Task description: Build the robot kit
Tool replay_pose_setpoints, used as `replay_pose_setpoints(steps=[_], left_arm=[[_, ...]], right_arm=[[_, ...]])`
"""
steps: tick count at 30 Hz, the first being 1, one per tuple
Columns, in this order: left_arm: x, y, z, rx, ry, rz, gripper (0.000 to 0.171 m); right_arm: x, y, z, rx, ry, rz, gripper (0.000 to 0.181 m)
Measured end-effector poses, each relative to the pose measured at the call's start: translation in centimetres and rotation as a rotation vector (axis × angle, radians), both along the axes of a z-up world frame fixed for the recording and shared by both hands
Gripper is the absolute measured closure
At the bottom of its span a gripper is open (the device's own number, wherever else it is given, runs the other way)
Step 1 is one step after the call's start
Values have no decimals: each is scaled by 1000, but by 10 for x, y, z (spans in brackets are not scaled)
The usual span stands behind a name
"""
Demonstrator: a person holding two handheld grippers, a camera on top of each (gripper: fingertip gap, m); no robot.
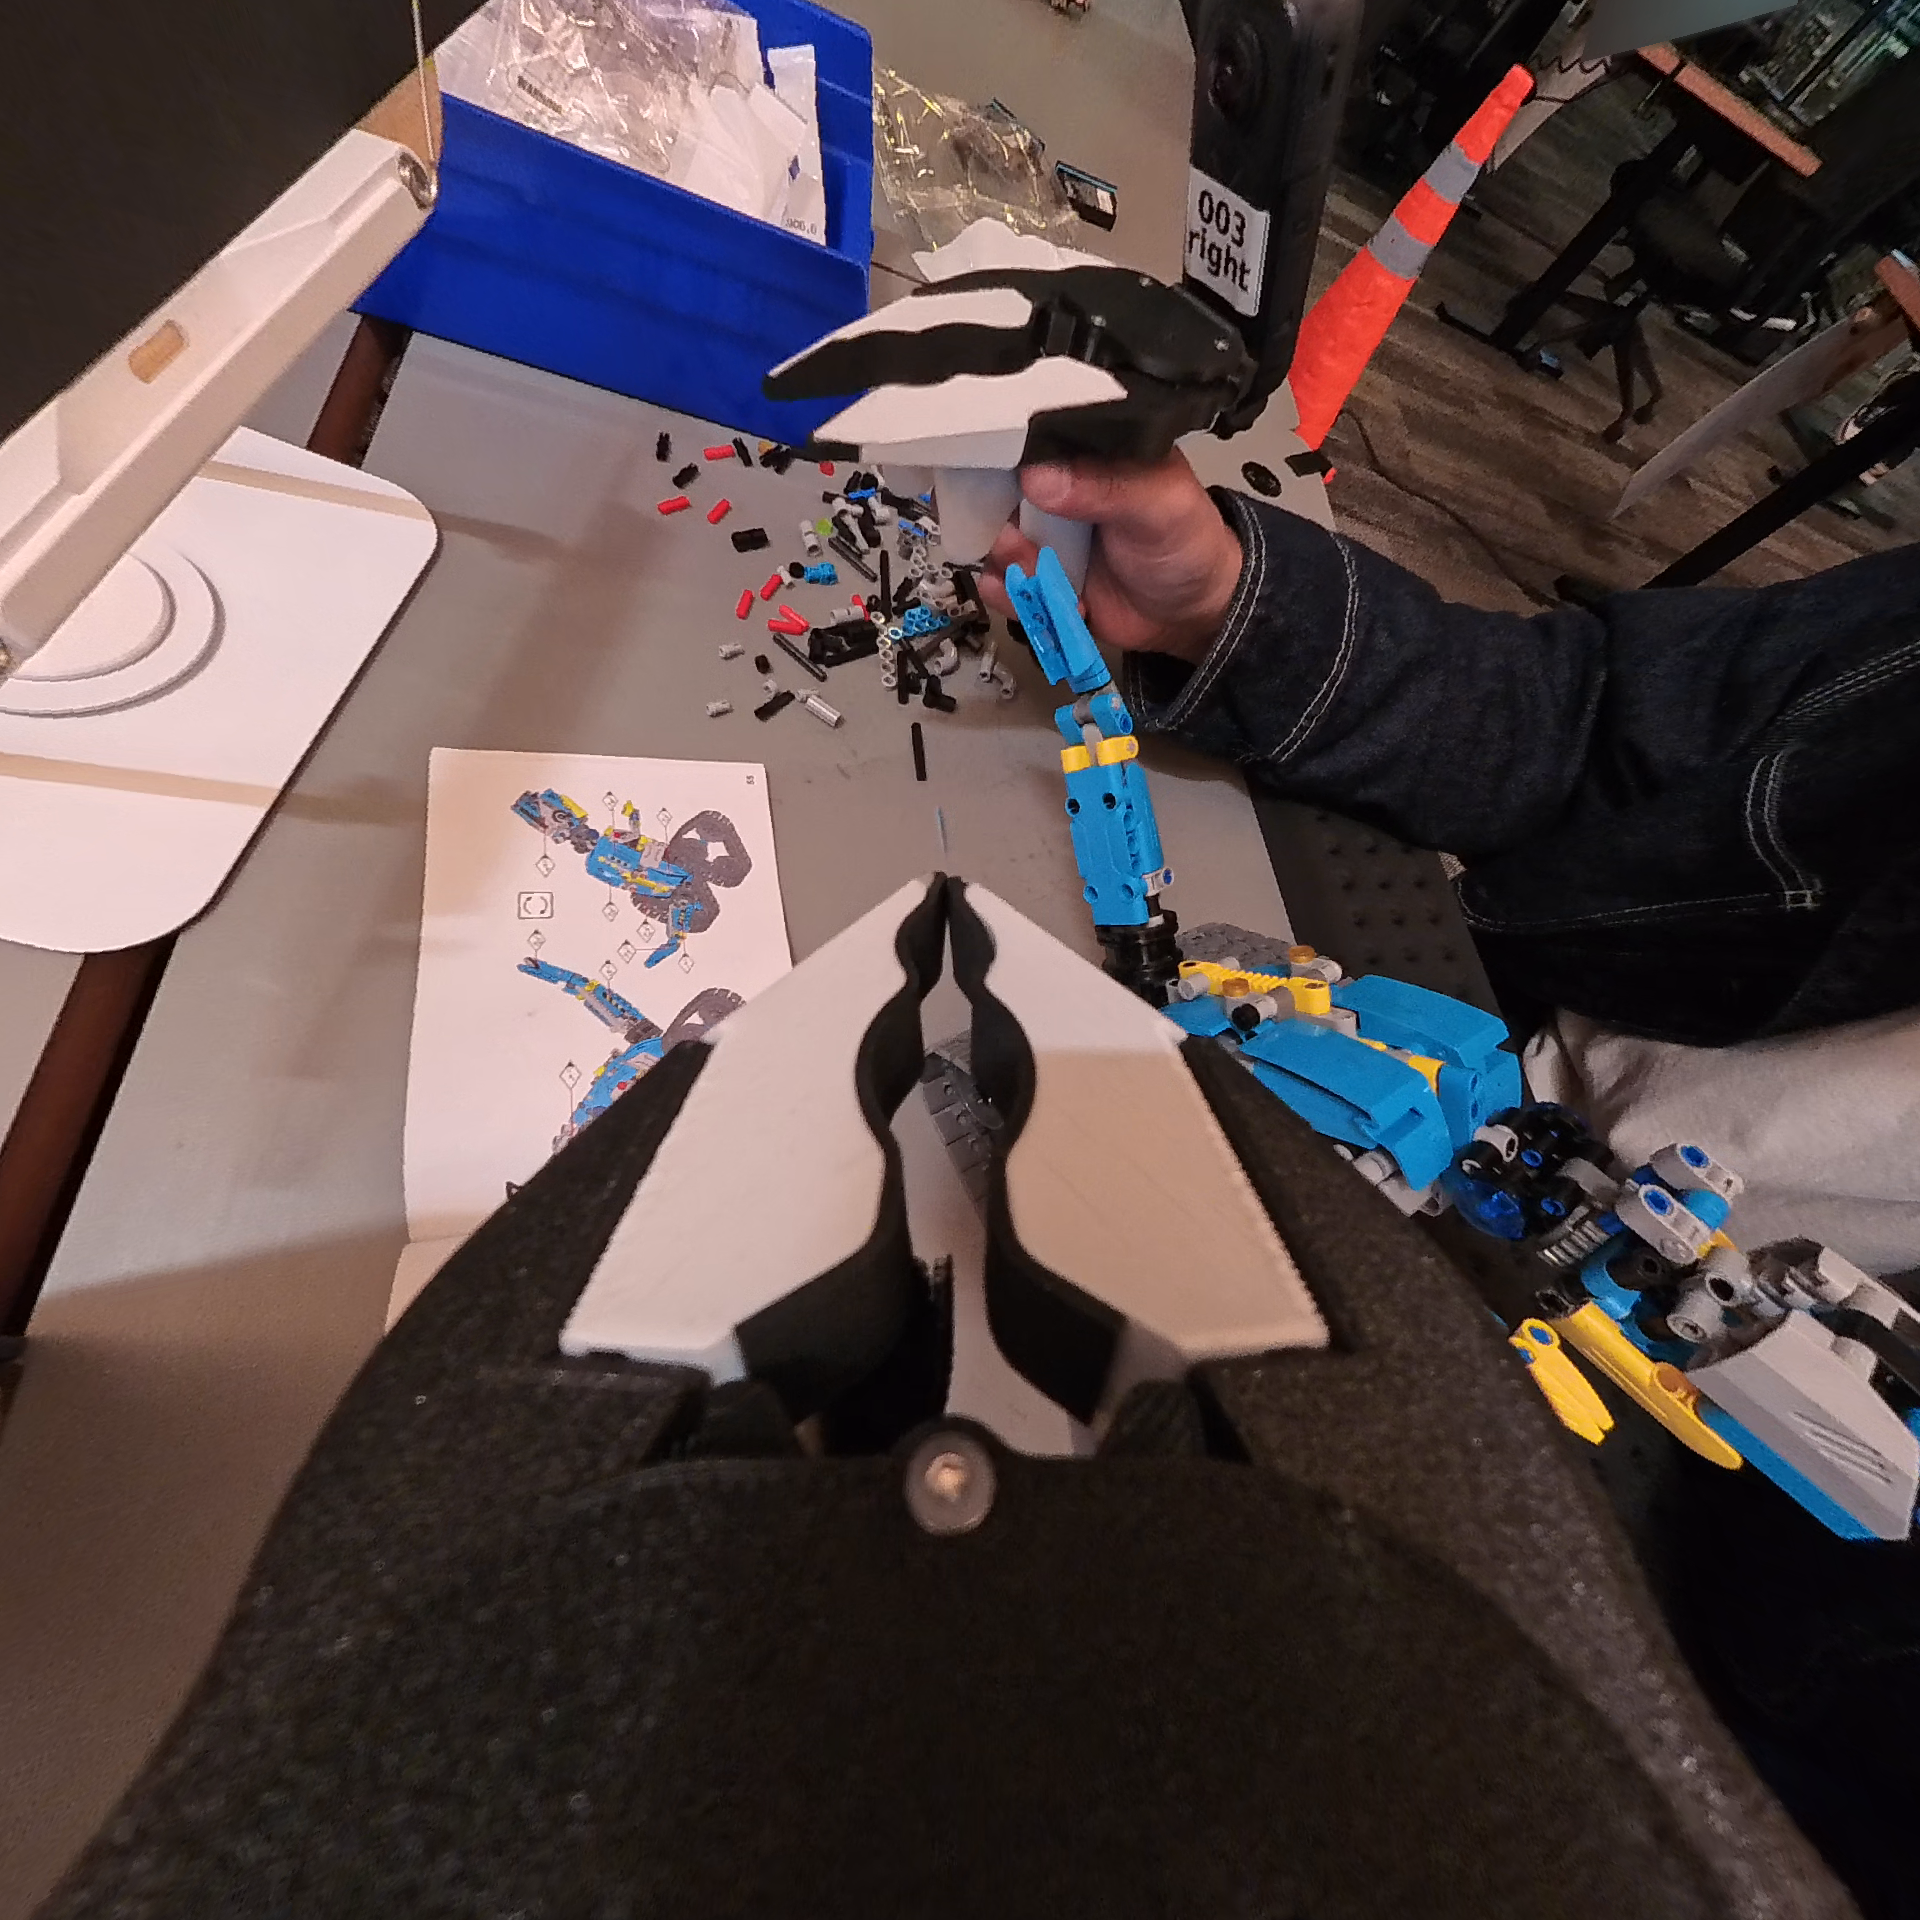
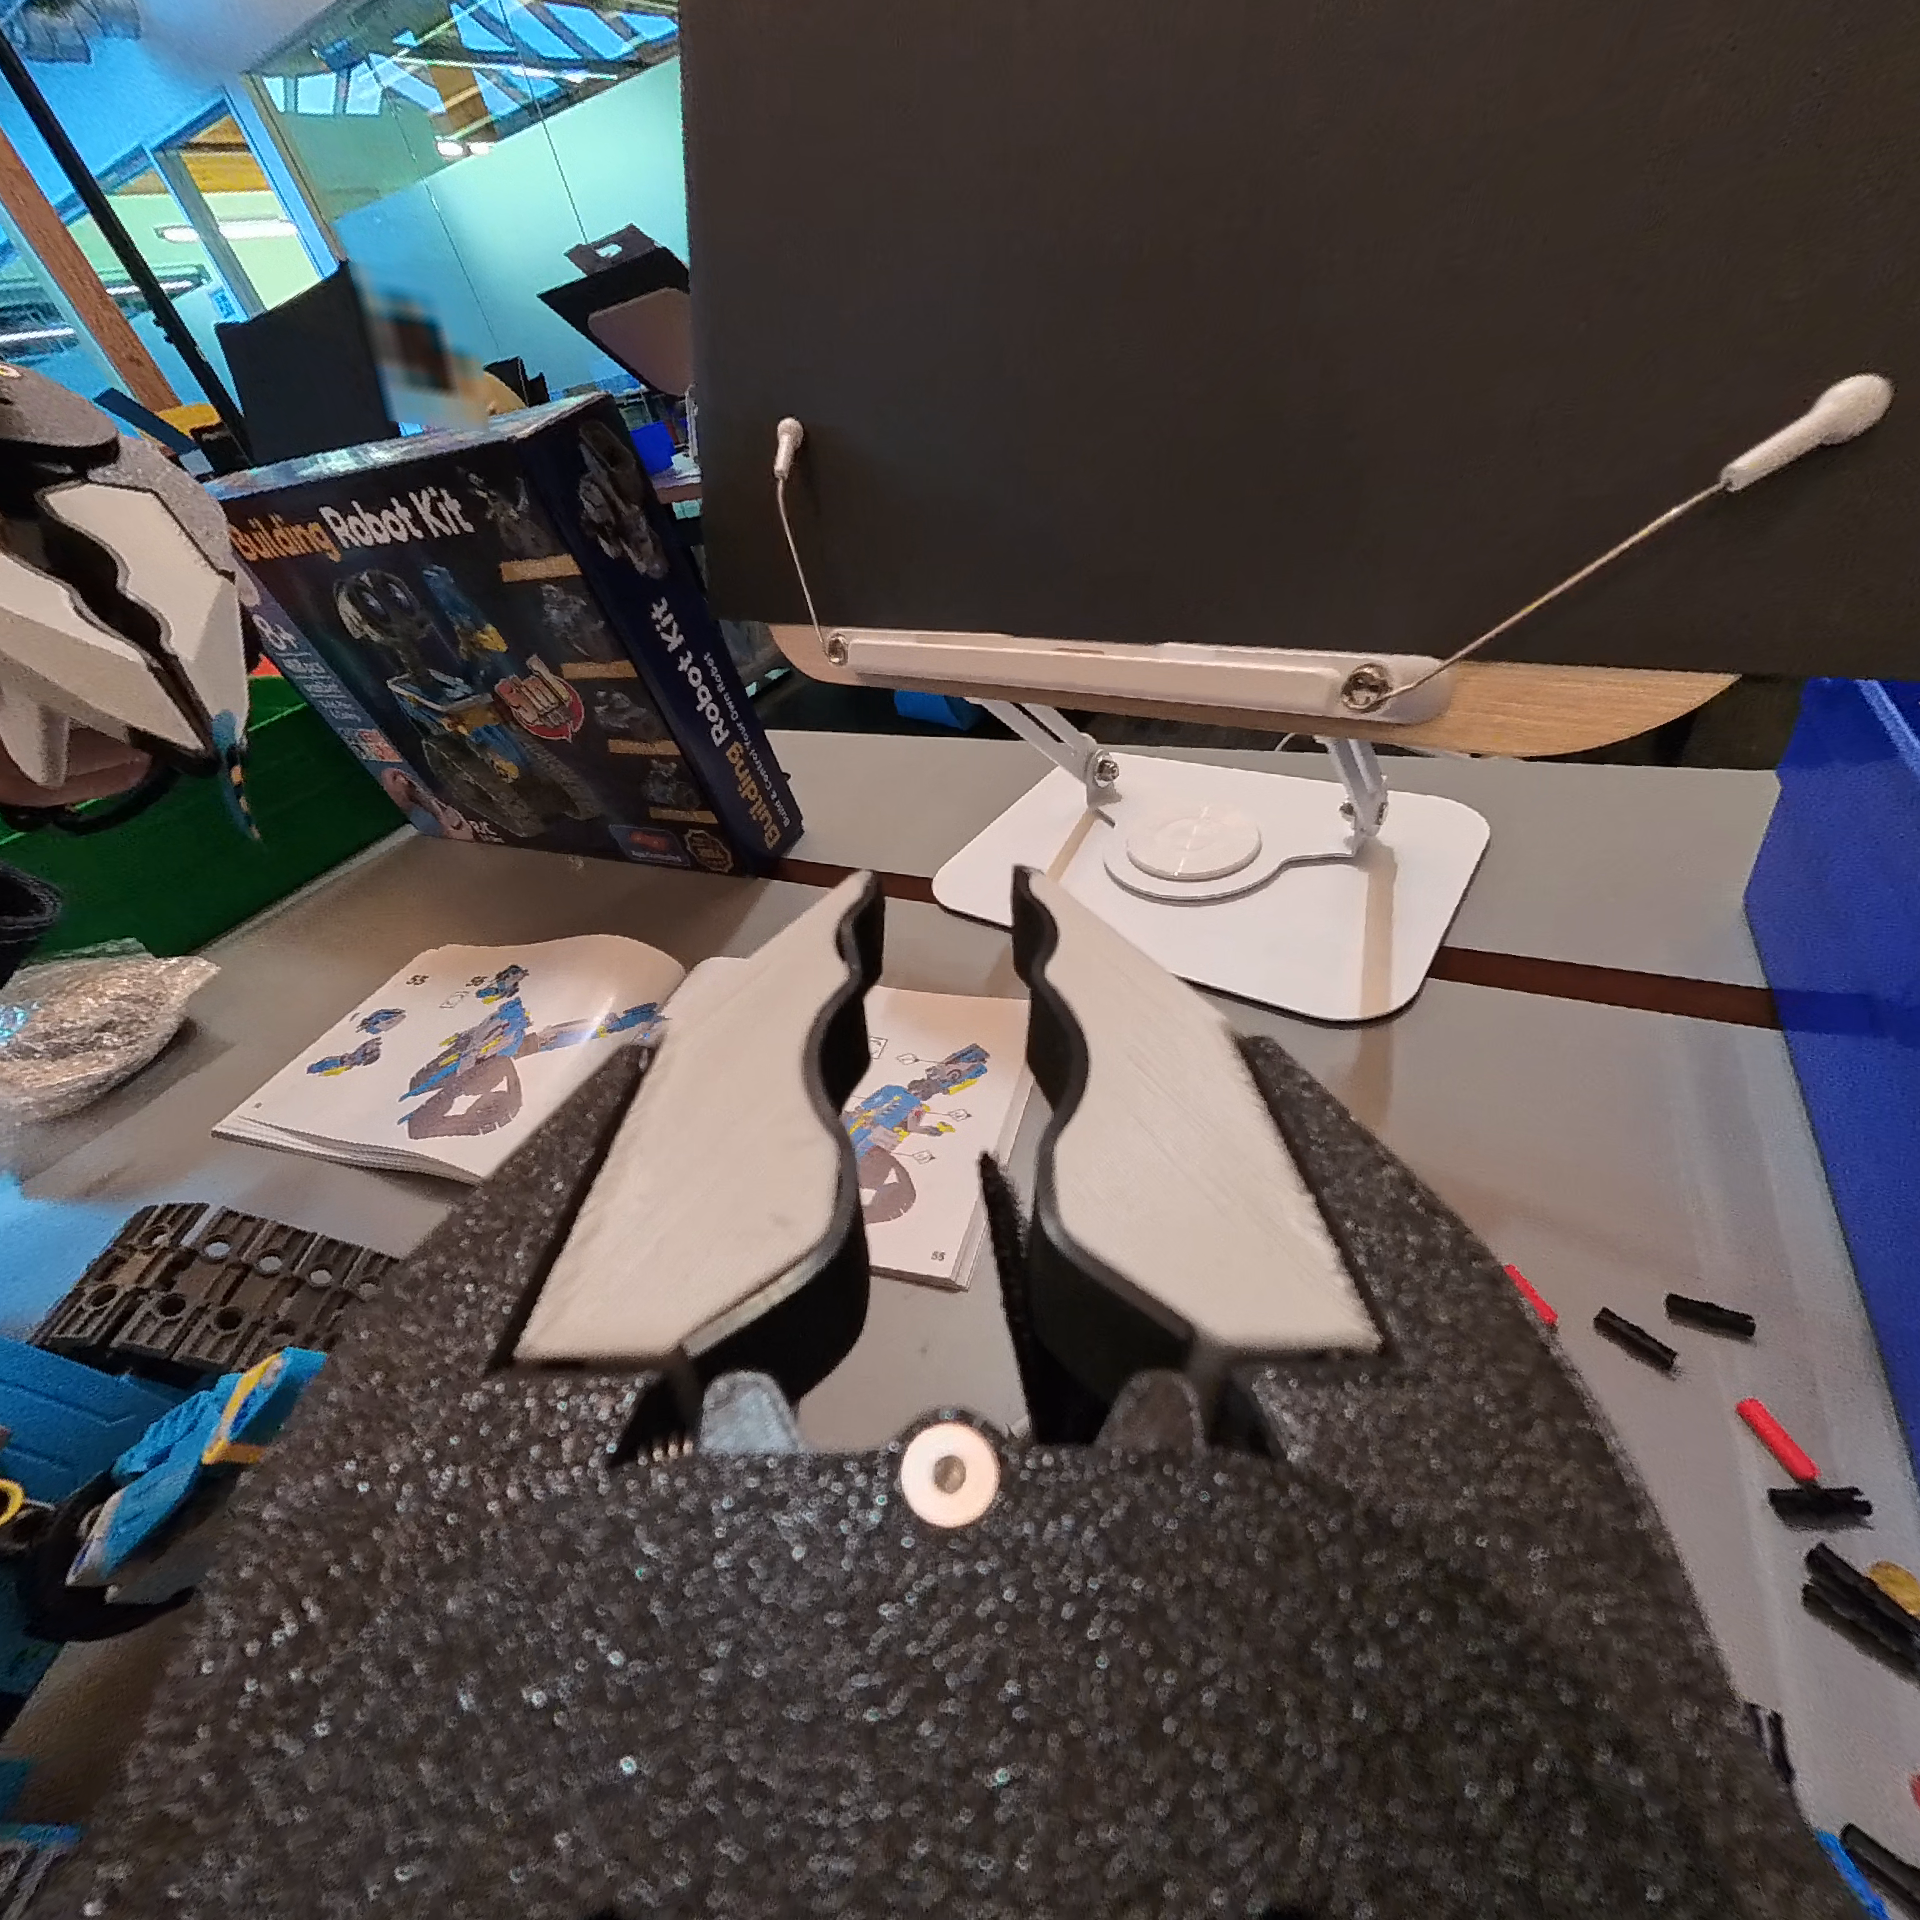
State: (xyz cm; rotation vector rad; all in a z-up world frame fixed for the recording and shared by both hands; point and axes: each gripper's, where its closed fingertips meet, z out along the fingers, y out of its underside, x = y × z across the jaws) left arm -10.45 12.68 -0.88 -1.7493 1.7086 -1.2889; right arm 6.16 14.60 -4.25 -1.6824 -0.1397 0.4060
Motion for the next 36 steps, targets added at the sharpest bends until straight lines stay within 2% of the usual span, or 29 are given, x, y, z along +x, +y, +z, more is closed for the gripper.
replay_pose_setpoints(steps=[8, 13, 16, 19, 22, 25, 28, 36], left_arm=[[0, -1, 3, -5, -13, -3, 171], [12, -9, 24, -130, -156, -42, 171], [28, -16, 50, -243, -347, -69, 171], [38, -23, 82, -356, -587, -81, 171], [43, -29, 96, -455, -698, -86, 171], [37, -28, 105, -482, -746, -92, 171], [35, -23, 109, -484, -766, -65, 171], [40, -28, 101, -479, -720, -74, 171]], right_arm=[[0, 0, -1, 0, -6, -2, 158], [-2, -2, 4, 19, 11, 16, 157], [-9, -17, 39, 143, 150, 121, 155], [-32, -57, 94, 322, 343, 356, 155], [-65, -80, 109, 333, 350, 527, 151], [-74, -80, 109, 328, 326, 523, 152], [-65, -76, 108, 320, 325, 479, 155], [-48, -69, 106, 316, 362, 423, 157]])
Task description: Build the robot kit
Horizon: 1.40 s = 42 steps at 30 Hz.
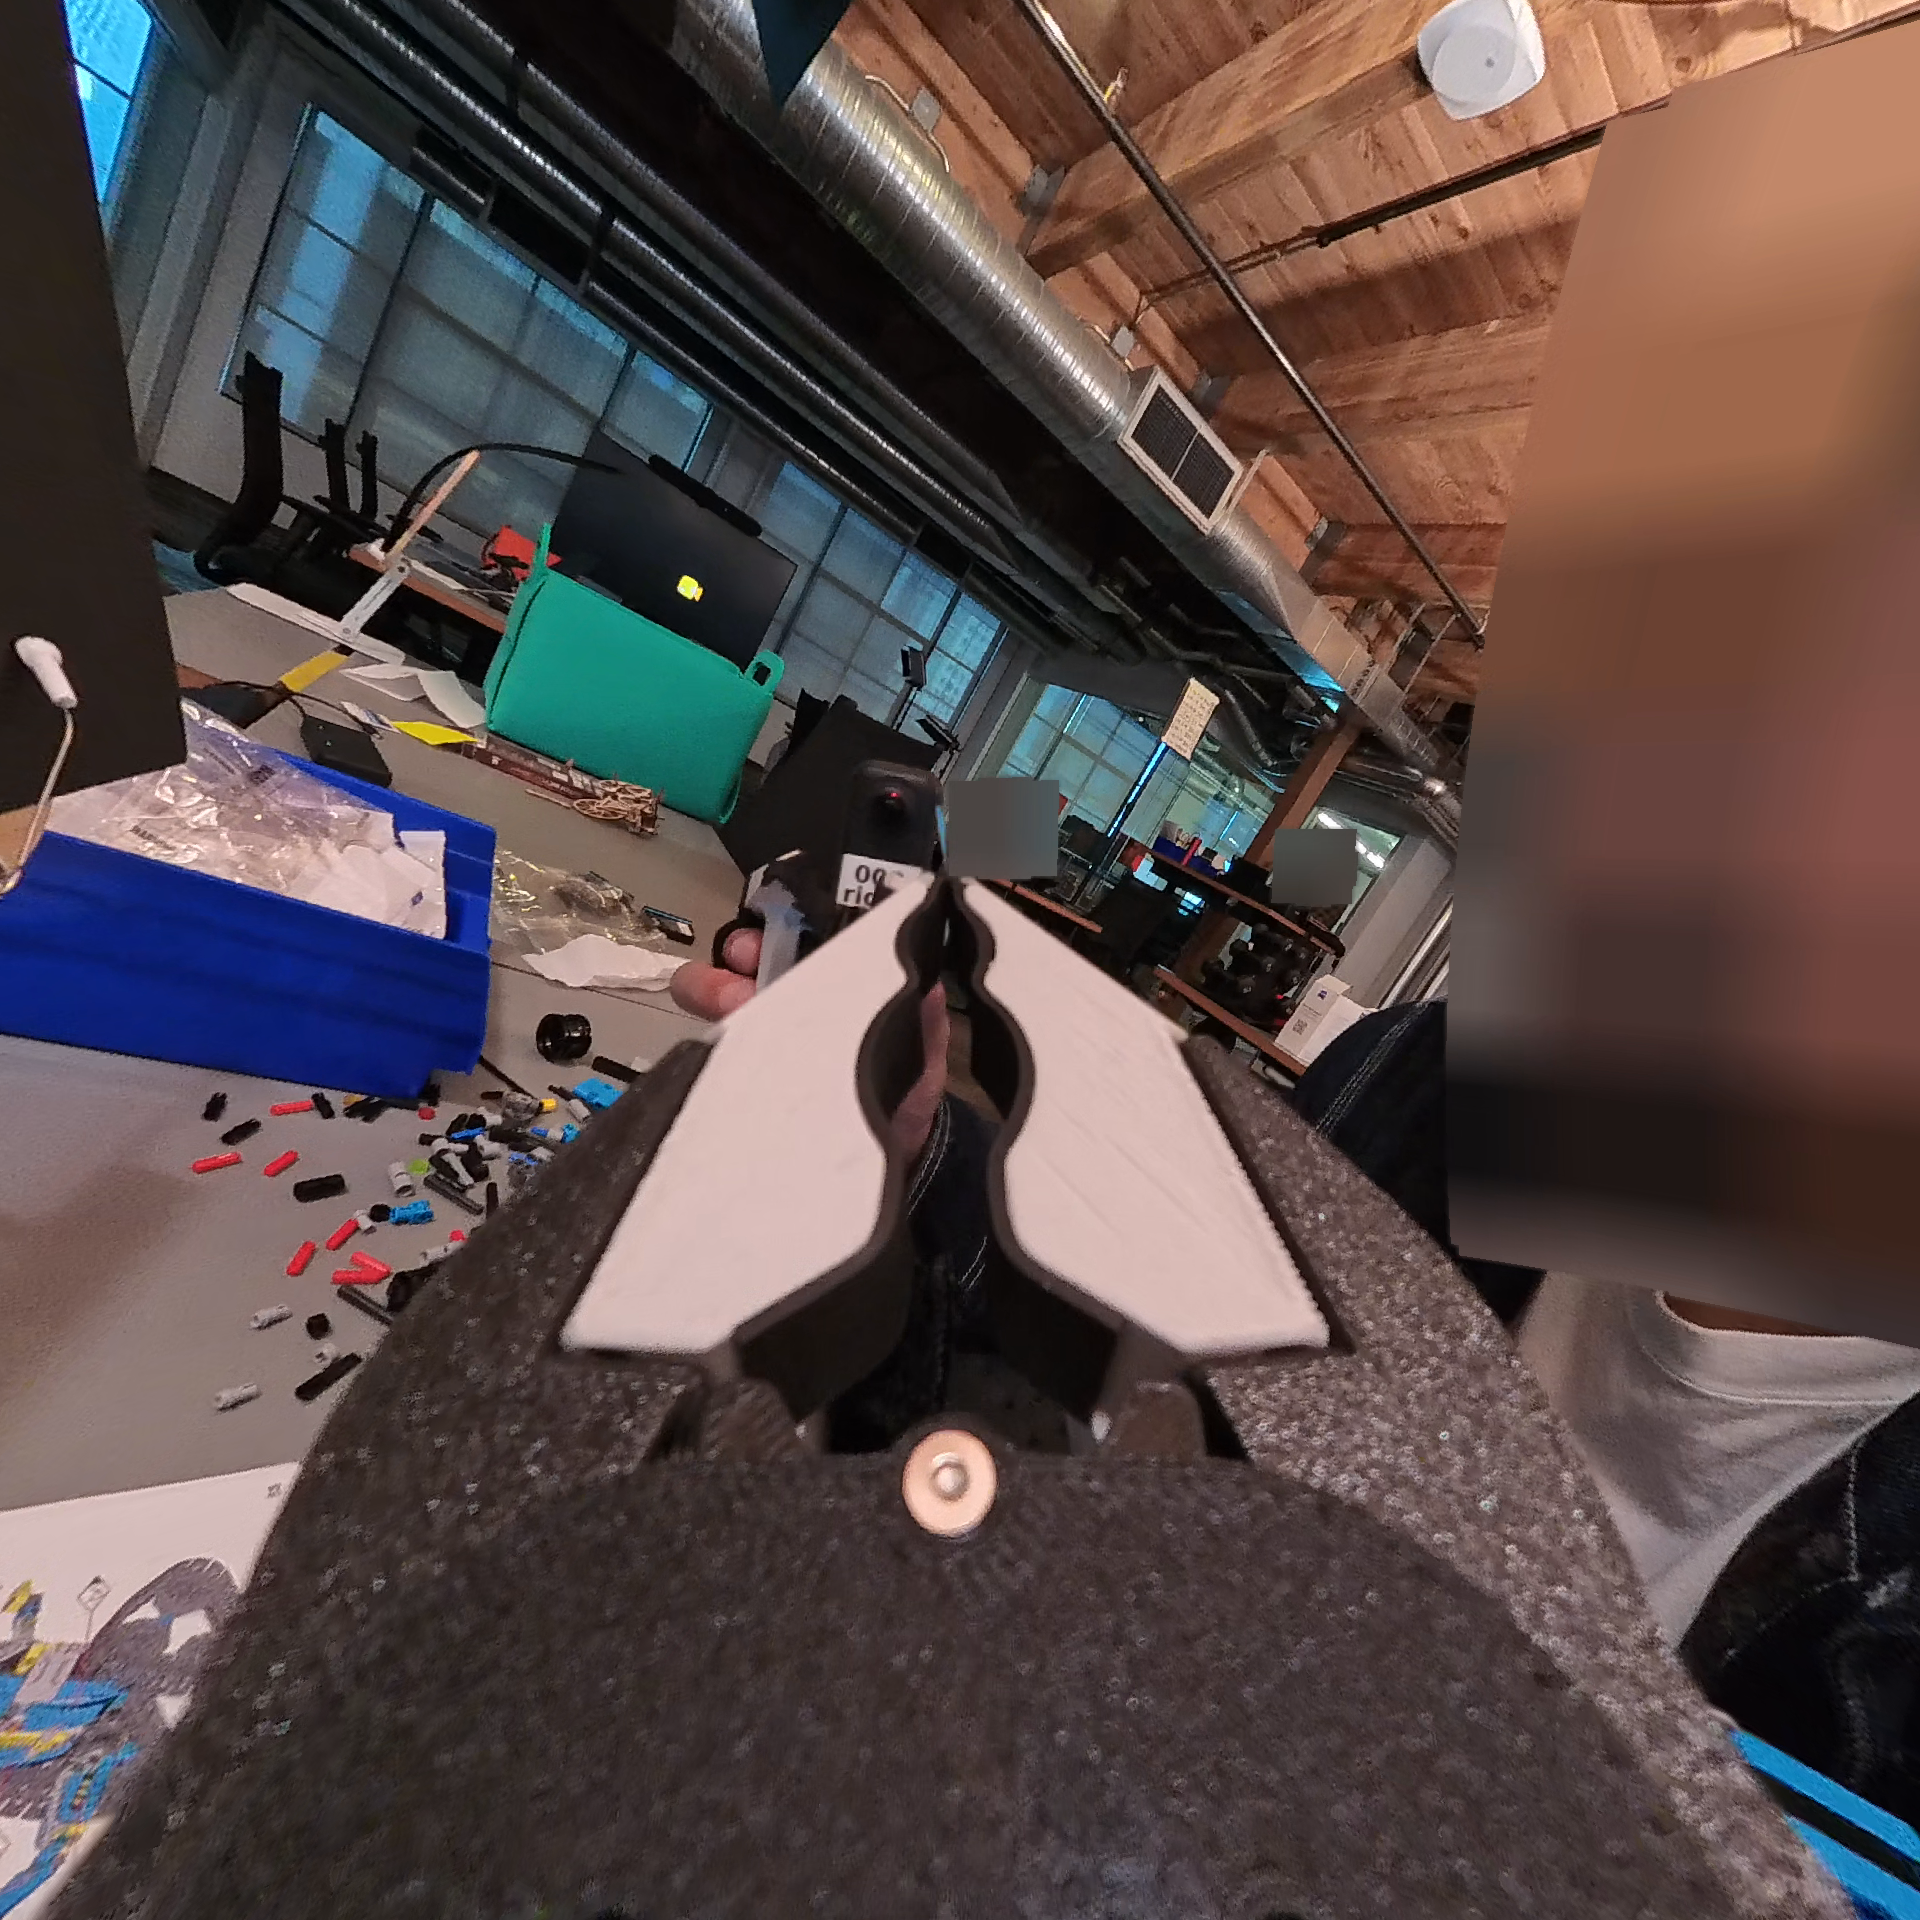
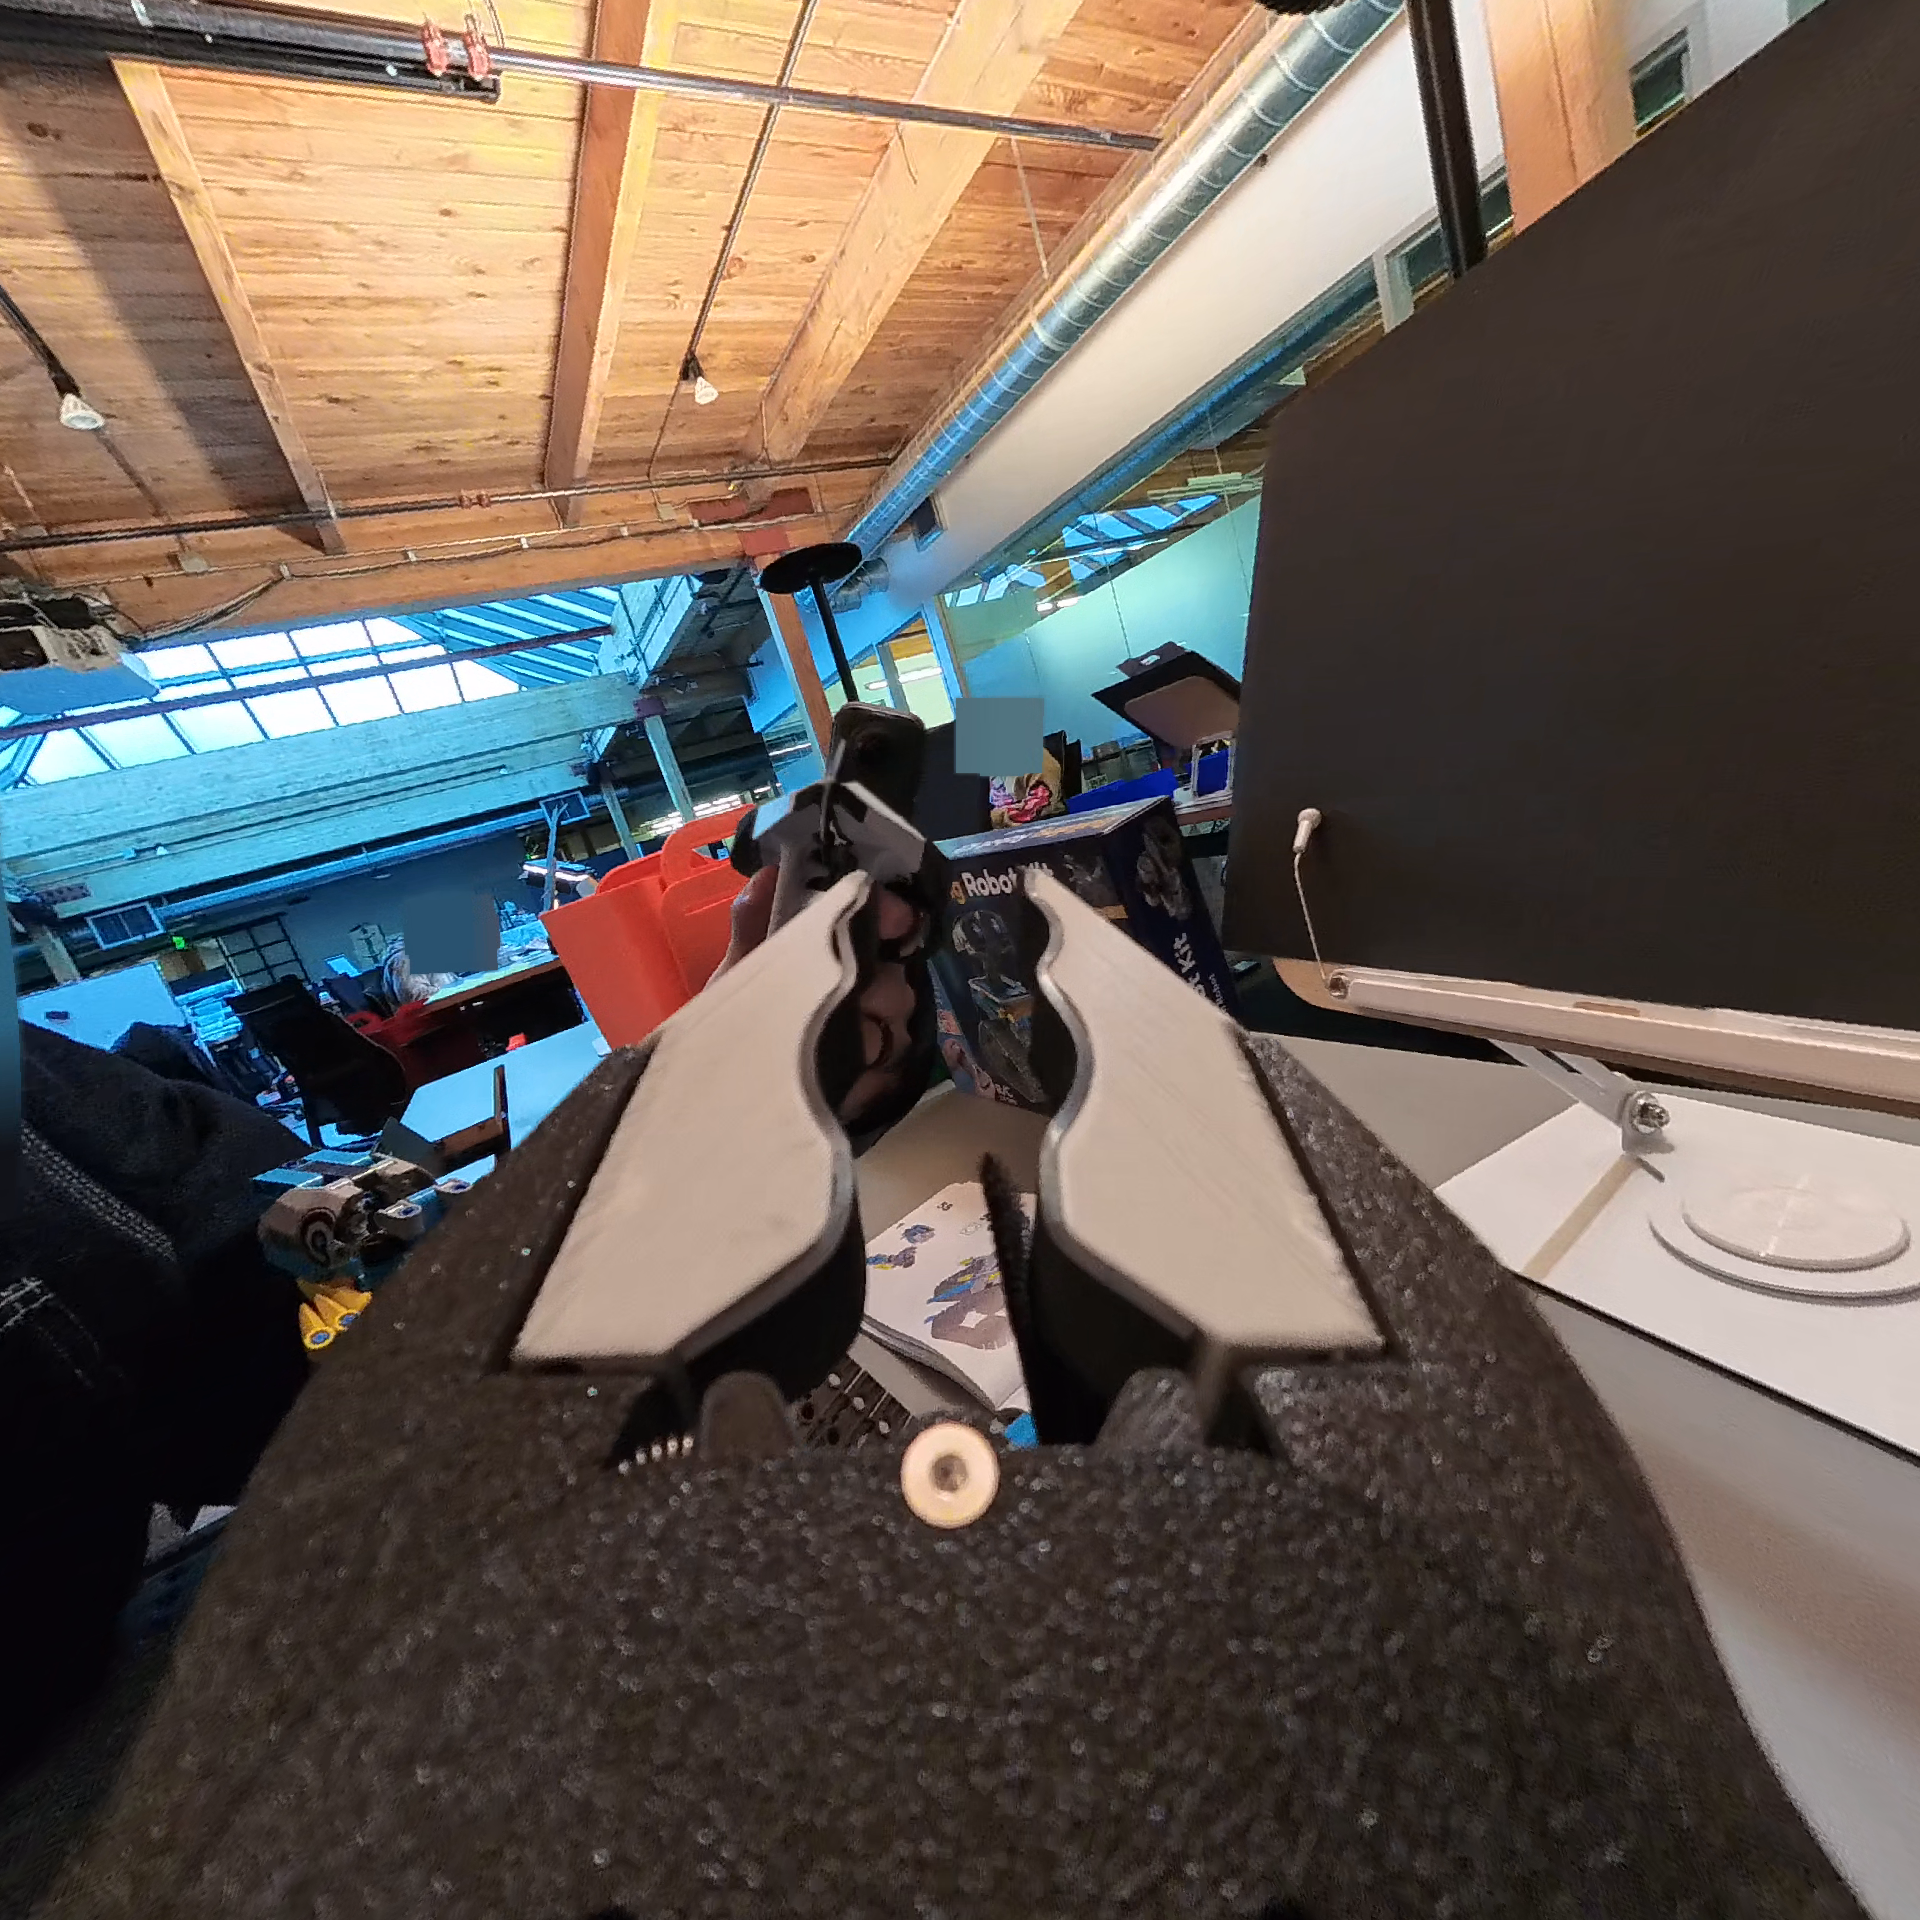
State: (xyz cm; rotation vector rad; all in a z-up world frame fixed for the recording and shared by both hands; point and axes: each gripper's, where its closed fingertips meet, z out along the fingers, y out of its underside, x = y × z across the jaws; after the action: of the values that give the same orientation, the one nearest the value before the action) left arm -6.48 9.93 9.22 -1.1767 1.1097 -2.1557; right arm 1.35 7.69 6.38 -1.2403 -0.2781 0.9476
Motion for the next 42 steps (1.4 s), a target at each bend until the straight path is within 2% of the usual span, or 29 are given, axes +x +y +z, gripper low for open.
replay_pose_setpoints(steps=[16, 19, 22, 26, 28, 32, 42], left_arm=[[5, -5, -10, 29, 61, -15, 171], [11, -16, -35, 84, 213, -69, 171], [8, -55, -91, 215, 501, -269, 171], [14, -82, -127, 266, 638, -359, 171], [17, -84, -141, 278, 686, -360, 171], [21, -84, -147, 217, 711, -368, 171], [20, -92, -161, 234, 748, -414, 171]], right_arm=[[-2, 3, -5, -15, -40, -16, 159], [-3, 4, -7, -15, -60, -26, 158], [-1, 7, -11, -24, -75, -39, 158], [2, 10, -16, -40, -82, -51, 159], [2, 10, -16, -39, -91, -55, 159], [2, 10, -16, -32, -110, -65, 159], [2, 10, -17, -38, -114, -64, 158]])
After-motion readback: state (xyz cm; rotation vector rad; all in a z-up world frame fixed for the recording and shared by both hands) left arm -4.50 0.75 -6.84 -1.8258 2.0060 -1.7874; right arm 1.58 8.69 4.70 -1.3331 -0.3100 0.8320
